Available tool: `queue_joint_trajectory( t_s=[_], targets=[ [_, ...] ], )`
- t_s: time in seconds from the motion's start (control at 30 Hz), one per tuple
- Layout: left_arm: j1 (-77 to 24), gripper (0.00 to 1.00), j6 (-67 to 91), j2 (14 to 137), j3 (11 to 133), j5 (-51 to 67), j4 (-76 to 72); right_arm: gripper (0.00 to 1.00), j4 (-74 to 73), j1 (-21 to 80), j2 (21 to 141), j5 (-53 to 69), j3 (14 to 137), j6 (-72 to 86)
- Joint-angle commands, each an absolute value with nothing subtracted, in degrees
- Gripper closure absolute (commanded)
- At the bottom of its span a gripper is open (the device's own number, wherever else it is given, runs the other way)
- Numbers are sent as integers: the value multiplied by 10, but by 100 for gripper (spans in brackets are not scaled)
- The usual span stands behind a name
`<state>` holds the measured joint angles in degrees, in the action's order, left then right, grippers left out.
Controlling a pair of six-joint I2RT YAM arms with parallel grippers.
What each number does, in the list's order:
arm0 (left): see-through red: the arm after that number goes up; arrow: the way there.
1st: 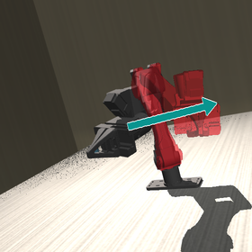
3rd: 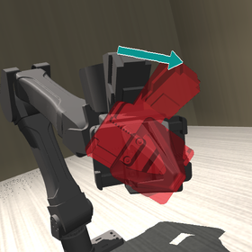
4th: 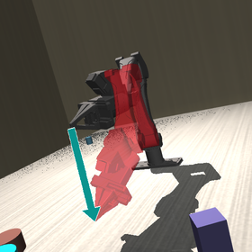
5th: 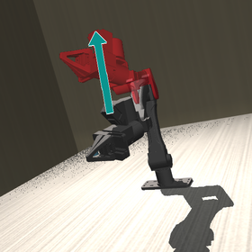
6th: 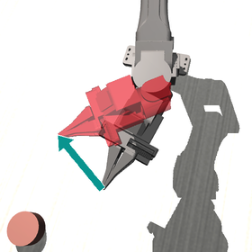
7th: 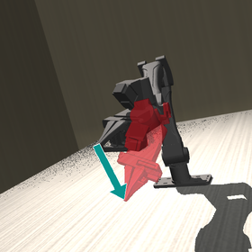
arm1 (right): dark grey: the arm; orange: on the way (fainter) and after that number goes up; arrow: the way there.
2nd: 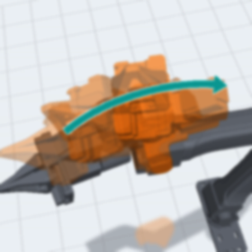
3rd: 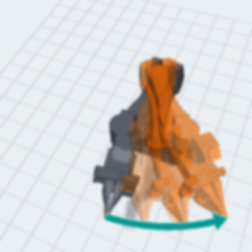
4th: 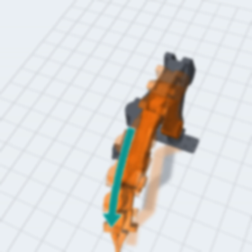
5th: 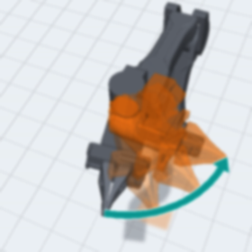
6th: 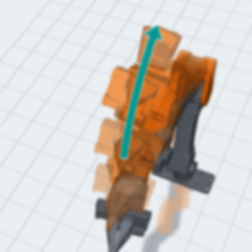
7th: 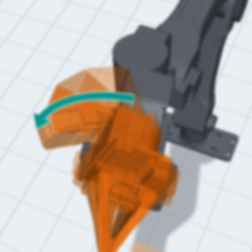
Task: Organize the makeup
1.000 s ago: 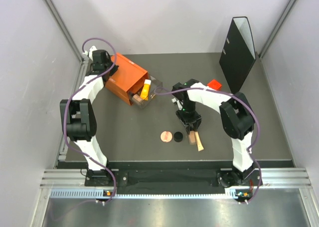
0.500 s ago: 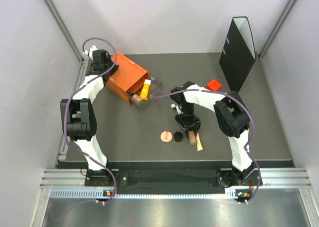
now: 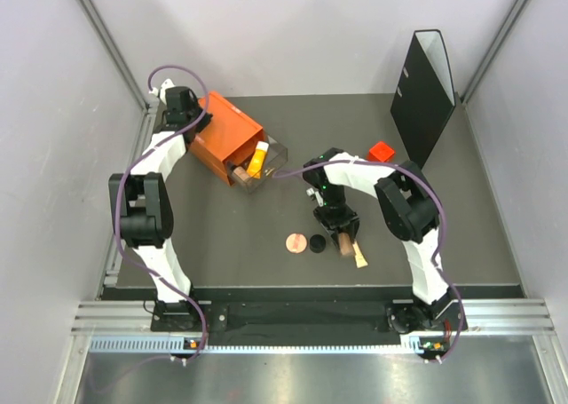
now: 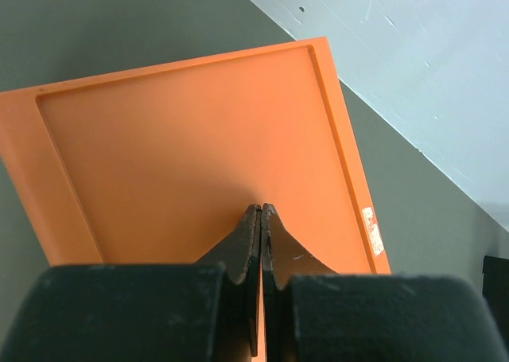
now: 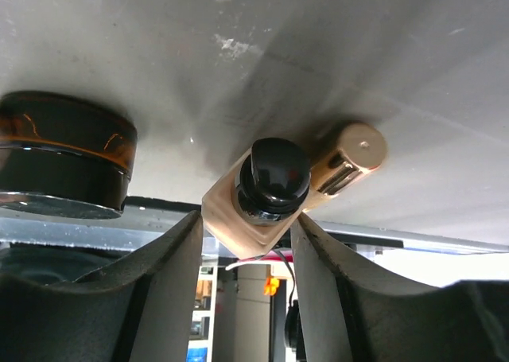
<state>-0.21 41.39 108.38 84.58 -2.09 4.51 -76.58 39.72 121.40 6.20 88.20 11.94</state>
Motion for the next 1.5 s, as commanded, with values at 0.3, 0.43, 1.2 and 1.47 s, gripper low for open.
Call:
queue_joint_trajectory(
  t_s=[0.3,0.43,1.2,1.47],
  targets=[
    [-6,100,392,1143,821,-28,178,100,-691,408,1191,16,847,108],
    [-5,100,393,1143,822,-27,178,100,-685,408,1175,11,850,105],
    [-5,100,392,1144,825,-27,179,50,-667,408,1168,69,850,83],
    [-5,100,391,1144,824,-31,179,67,-665,408,1197,69,866,73]
  ],
)
